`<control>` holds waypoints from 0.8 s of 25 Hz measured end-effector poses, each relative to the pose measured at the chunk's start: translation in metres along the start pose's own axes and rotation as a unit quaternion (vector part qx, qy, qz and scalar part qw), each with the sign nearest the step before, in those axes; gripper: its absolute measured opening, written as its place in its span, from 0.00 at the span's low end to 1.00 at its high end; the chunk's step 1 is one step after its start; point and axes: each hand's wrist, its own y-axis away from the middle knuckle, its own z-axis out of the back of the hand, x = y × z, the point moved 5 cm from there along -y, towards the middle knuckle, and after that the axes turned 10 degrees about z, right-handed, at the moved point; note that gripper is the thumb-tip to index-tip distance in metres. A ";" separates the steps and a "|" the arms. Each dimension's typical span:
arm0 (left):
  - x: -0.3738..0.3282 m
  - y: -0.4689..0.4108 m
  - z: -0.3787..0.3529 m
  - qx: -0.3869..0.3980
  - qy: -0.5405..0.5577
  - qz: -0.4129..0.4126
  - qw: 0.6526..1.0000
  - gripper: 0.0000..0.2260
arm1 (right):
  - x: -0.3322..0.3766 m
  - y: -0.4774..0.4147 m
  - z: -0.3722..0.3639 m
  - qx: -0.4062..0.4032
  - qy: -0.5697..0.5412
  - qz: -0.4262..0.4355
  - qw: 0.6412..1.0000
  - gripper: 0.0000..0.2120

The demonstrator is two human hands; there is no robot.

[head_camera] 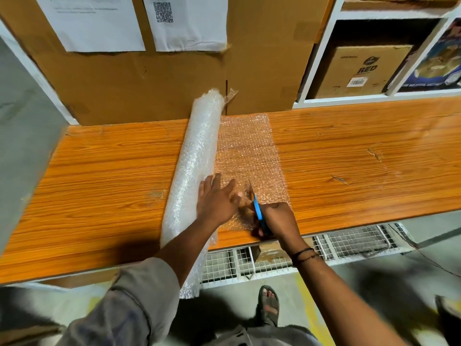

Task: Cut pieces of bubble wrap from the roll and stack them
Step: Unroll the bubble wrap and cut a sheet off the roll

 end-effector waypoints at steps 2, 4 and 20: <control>-0.002 -0.002 0.000 0.009 0.019 0.013 1.000 0.24 | 0.000 -0.002 -0.002 0.032 0.006 0.004 0.999 0.19; -0.003 -0.005 0.000 -0.001 0.030 0.023 0.999 0.22 | 0.002 -0.005 -0.005 0.047 -0.016 -0.001 0.999 0.21; -0.014 -0.014 0.012 -0.138 0.158 0.037 0.977 0.09 | -0.003 -0.019 0.002 0.077 -0.062 -0.001 0.995 0.14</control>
